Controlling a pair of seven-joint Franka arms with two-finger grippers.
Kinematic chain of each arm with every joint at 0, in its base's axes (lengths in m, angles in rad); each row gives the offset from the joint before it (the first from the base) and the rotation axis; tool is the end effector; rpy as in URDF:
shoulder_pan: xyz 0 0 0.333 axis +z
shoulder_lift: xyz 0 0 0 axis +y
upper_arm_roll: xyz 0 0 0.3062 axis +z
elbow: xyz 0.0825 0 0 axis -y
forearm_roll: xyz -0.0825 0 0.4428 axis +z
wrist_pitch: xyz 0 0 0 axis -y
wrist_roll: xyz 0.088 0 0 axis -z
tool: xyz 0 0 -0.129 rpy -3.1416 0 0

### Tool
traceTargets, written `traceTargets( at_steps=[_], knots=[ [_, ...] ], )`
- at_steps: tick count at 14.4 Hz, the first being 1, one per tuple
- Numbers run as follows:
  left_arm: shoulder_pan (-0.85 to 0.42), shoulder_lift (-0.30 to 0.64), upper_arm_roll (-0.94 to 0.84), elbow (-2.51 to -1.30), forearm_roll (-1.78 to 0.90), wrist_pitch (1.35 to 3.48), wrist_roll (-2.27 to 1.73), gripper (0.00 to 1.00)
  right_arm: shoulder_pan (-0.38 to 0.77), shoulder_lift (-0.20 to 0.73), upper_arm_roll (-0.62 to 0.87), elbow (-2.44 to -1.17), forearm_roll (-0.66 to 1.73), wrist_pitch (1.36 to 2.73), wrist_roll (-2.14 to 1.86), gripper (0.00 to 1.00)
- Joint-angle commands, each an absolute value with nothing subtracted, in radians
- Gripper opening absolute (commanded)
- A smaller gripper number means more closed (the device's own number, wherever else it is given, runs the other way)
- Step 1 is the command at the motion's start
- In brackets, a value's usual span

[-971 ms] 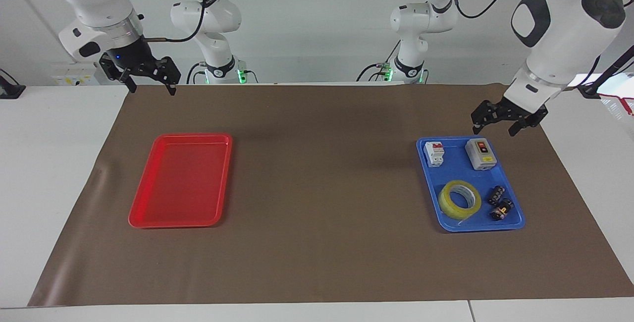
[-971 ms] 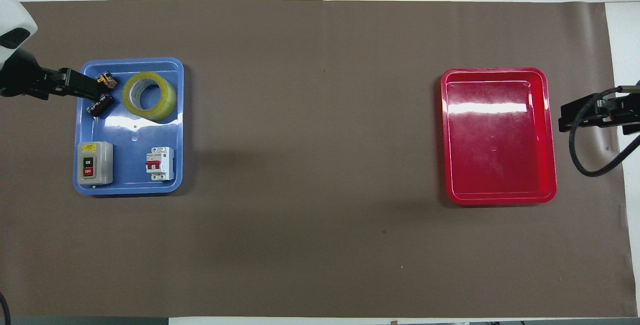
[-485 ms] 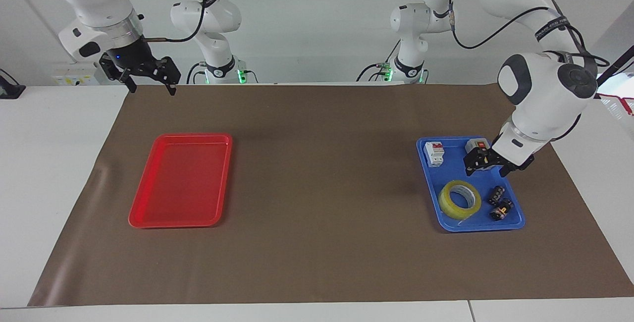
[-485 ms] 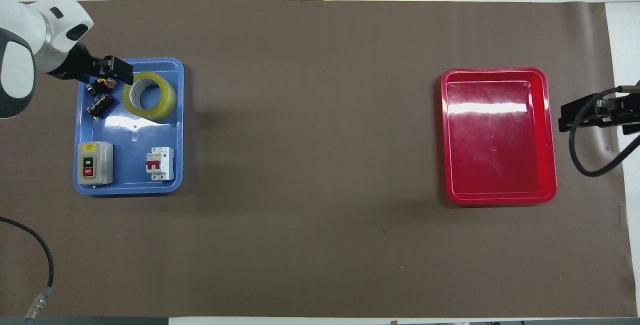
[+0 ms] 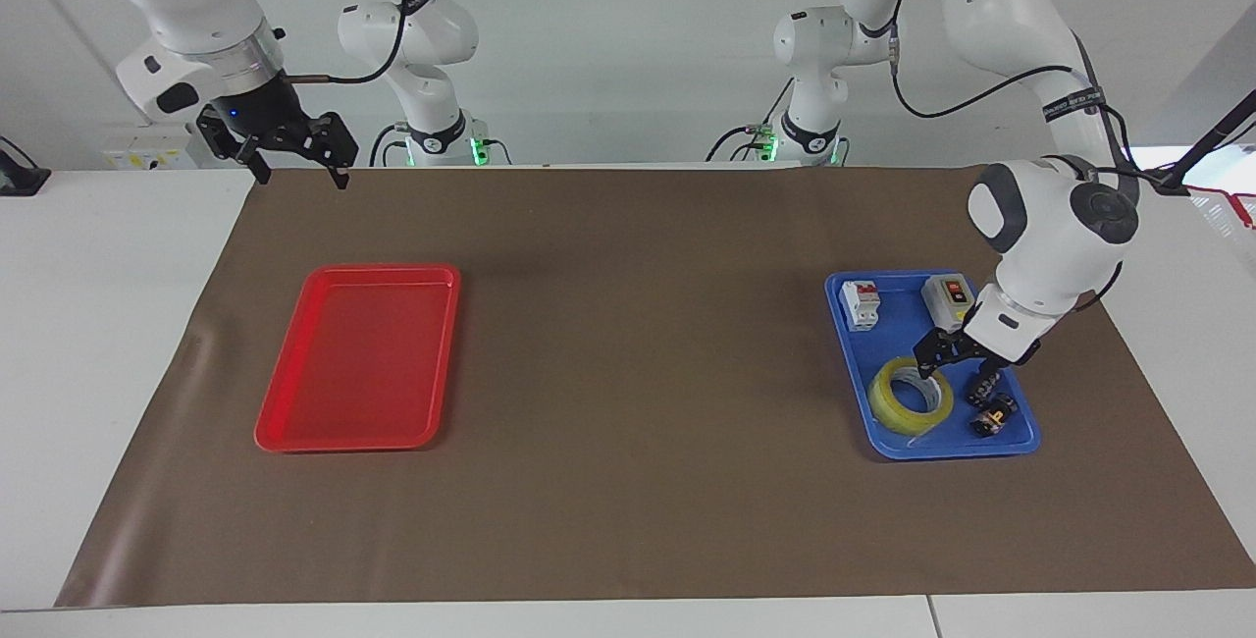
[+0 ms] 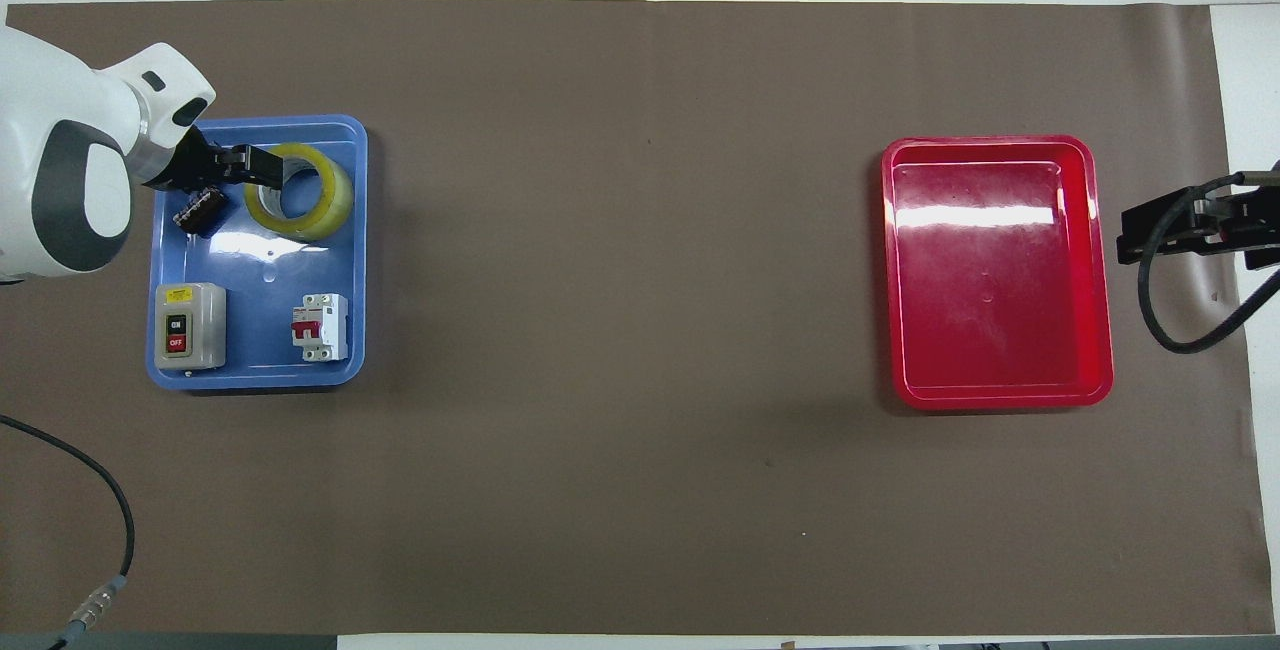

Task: Place and move tape with both arms
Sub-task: 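Reach the left gripper over the blue tray to the yellow tape roll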

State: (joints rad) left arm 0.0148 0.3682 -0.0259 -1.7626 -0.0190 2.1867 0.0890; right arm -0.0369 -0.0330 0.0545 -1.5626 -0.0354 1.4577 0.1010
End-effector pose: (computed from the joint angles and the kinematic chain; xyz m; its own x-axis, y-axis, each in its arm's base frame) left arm 0.7012 -0.0079 0.2999 0.9946 -0.0867 0.0578 -0.0880 -0.9959 0.0204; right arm 0.5899 0.0060 0.6075 0.9939 -0.0874 -0.0677 -0.0845 -0.9954 0.0442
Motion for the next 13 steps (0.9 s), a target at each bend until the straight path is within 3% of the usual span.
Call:
traceTargets(
  at_steps=[1, 11, 12, 13],
  knots=[
    [0.018, 0.373, -0.029, -1.807, -0.002, 2.241, 0.091, 1.0, -0.055, -0.054, 0.061, -1.591, -0.023, 1.479, 0.08, 1.0],
    [0.025, 0.41, -0.028, -1.831, -0.002, 2.344, 0.014, 1.0, -0.055, -0.054, 0.061, -1.591, -0.023, 1.479, 0.08, 1.0],
    [0.026, 0.41, -0.028, -1.832, -0.002, 2.342, 0.012, 0.98, -0.055, -0.054, 0.061, -1.591, -0.023, 1.48, 0.08, 1.0],
    [0.026, 0.41, -0.028, -1.833, -0.002, 2.338, 0.012, 0.84, -0.055, -0.054, 0.061, -1.591, -0.023, 1.48, 0.08, 1.0]
  ],
)
